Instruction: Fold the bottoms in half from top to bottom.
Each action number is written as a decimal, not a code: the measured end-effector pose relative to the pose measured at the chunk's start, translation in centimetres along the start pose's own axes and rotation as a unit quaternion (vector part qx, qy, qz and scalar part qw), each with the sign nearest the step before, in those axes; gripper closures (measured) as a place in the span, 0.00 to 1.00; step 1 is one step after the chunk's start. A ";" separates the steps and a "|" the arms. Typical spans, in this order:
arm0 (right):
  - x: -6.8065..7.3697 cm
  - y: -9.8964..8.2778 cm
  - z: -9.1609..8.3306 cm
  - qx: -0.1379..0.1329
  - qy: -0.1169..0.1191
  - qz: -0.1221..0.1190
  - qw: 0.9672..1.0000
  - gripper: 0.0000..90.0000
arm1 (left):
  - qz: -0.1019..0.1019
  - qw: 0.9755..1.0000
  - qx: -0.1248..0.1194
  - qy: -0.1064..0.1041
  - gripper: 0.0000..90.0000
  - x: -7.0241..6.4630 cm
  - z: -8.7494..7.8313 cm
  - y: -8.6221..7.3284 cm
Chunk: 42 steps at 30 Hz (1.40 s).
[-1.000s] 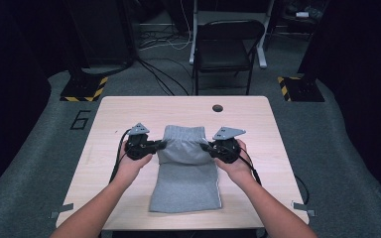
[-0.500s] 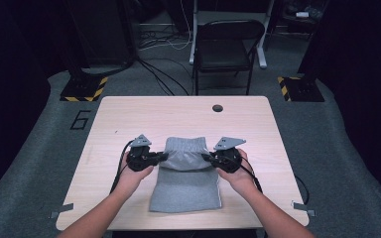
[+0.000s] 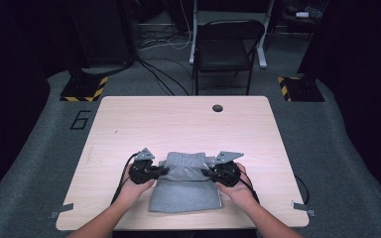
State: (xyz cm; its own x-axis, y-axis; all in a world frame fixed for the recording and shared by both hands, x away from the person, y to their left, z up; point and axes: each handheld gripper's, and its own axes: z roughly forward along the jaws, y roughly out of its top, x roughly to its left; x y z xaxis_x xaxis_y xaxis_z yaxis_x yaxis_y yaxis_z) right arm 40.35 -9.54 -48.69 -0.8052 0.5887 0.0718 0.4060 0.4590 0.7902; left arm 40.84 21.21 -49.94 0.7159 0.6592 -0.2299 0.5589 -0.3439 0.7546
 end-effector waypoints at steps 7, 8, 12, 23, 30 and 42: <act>-0.3 -1.3 0.4 0.014 0.019 0.028 0.999 0.91 | -0.007 1.000 0.017 -0.014 0.93 0.0 0.3 -1.0; -0.4 -1.5 0.5 0.014 0.022 0.035 0.999 0.91 | -0.011 1.000 0.016 -0.015 0.93 0.1 0.5 -1.2; -0.6 -2.2 0.9 0.025 0.027 0.047 0.998 0.91 | -0.017 0.999 0.022 -0.016 0.93 -0.1 0.9 -1.6; -0.5 -1.4 0.1 0.029 0.046 0.074 0.996 0.69 | -0.012 0.999 0.029 -0.016 0.88 -0.4 0.8 -1.6; -1.6 0.7 -1.2 0.018 0.029 0.077 0.996 0.58 | -0.010 0.999 0.030 -0.015 0.88 -0.4 0.9 -1.6; -3.3 2.5 2.2 0.039 0.041 0.104 0.993 0.45 | -0.020 0.999 0.025 -0.033 0.64 -0.6 0.8 -1.7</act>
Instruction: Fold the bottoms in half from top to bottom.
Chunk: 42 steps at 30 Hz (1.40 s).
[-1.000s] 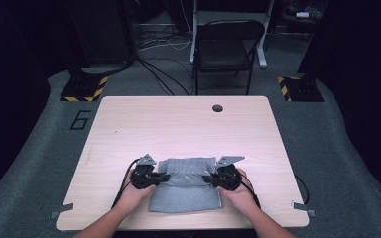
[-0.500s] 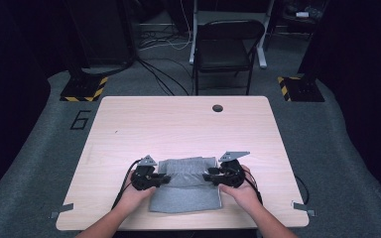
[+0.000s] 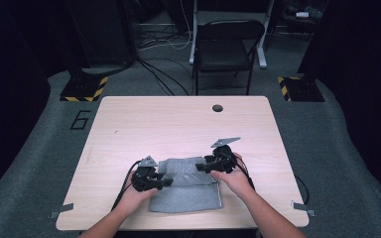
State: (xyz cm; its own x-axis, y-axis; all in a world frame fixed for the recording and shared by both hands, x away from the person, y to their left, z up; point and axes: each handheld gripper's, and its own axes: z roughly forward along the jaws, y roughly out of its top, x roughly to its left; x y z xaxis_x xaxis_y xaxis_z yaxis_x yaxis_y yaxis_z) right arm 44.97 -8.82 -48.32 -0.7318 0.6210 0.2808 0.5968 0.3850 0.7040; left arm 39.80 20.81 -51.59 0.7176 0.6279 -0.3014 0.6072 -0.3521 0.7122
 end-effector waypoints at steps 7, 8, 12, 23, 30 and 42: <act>-0.4 -0.1 1.2 0.015 0.009 0.010 1.000 0.46 | -0.006 1.000 -0.005 -0.005 0.55 0.1 -0.6 0.0; -0.4 -0.1 1.2 0.016 0.012 0.011 1.000 0.47 | -0.008 1.000 -0.006 -0.002 0.54 0.0 -0.6 0.0; -0.3 -0.1 1.2 0.018 0.020 0.005 1.000 0.52 | 0.002 1.000 -0.004 0.006 0.52 0.0 -0.9 0.2; 1.5 0.0 0.0 -0.010 0.004 -0.063 0.998 0.78 | 0.007 1.000 -0.013 0.020 0.50 -0.1 -1.6 0.7; 3.0 -0.8 -1.2 -0.027 0.005 -0.086 0.996 0.80 | 0.002 0.999 -0.032 0.023 0.50 -0.1 -2.7 1.6; 4.5 -2.2 -2.1 -0.031 0.003 -0.110 0.993 0.80 | -0.020 0.997 -0.056 0.047 0.50 0.8 -3.5 4.9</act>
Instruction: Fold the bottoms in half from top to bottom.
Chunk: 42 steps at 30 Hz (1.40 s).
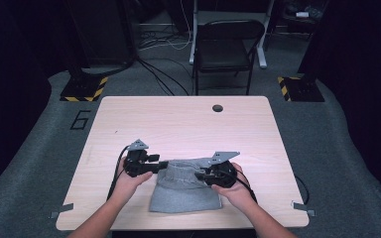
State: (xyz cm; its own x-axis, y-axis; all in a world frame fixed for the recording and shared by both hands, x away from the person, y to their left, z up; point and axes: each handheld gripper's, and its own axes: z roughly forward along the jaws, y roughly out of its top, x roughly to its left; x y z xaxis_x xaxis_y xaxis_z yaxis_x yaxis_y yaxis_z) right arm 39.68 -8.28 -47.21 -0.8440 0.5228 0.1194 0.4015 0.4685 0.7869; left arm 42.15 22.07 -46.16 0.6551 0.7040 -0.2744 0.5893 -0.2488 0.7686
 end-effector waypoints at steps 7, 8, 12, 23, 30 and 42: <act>0.3 -0.4 -0.2 -0.004 0.004 -0.008 1.000 0.80 | 0.005 1.000 0.016 0.000 0.49 -0.2 2.0 1.2; 0.4 -0.4 -0.3 -0.005 0.004 -0.006 1.000 0.80 | 0.007 1.000 0.017 -0.001 0.49 -0.1 2.2 1.3; 0.6 -0.5 -0.3 -0.005 0.004 -0.007 1.000 0.80 | 0.002 1.000 0.025 -0.003 0.48 -0.2 2.9 1.3; 1.0 -0.7 -0.4 -0.003 0.007 -0.009 1.000 0.80 | -0.001 0.999 0.033 -0.007 0.48 0.0 3.0 0.6; 1.0 -0.9 -0.6 0.007 0.015 -0.013 1.000 0.77 | 0.007 0.999 0.035 -0.015 0.48 -0.4 2.0 0.0; 1.9 -1.9 -1.2 0.015 0.016 -0.010 1.000 0.70 | 0.005 0.999 0.040 -0.033 0.48 -1.0 0.4 -1.9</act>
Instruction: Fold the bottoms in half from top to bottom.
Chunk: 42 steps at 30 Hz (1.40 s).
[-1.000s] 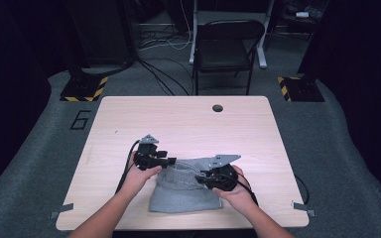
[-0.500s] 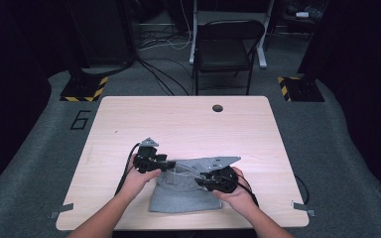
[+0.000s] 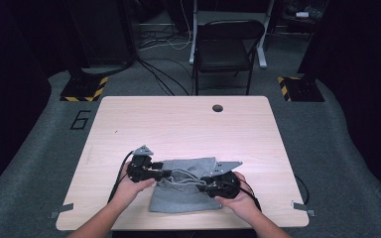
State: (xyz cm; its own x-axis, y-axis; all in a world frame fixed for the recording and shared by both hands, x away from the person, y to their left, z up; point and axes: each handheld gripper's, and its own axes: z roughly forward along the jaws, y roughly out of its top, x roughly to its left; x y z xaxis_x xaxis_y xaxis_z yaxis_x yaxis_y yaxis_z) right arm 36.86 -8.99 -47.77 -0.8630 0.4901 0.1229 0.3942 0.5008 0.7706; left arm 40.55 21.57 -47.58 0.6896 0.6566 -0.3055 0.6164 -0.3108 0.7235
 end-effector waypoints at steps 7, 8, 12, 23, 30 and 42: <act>0.7 -0.6 -0.3 -0.001 -0.009 0.002 1.000 0.63 | 0.007 1.000 0.002 -0.012 0.48 -1.1 -0.5 -1.2; 0.8 -0.7 -0.5 0.001 -0.009 0.002 1.000 0.62 | 0.007 1.000 0.003 -0.013 0.48 -1.3 -0.6 -1.2; 1.4 -1.1 -1.3 -0.011 -0.011 0.008 1.000 0.56 | 0.021 1.000 0.008 -0.022 0.48 -2.1 -1.3 -1.7; 3.3 -1.7 -3.1 -0.043 -0.031 -0.003 0.999 0.54 | 0.060 0.998 -0.010 -0.029 0.47 -4.5 -3.2 -2.6; 2.8 -0.2 -1.1 -0.031 -0.033 -0.020 0.999 0.51 | 0.061 0.998 0.003 -0.008 0.46 -3.3 -1.5 -1.6; 1.5 0.2 2.1 -0.004 -0.027 -0.010 1.000 0.51 | 0.096 0.995 0.011 -0.002 0.42 -2.8 0.6 -2.4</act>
State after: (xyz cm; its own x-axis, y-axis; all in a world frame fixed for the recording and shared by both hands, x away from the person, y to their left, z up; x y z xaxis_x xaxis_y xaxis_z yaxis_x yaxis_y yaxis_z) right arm 36.29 -6.64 -48.76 -0.8521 0.5181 0.0738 0.3743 0.5046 0.7780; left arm 37.38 20.02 -48.83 0.7970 0.5809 -0.1657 0.4814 -0.4451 0.7550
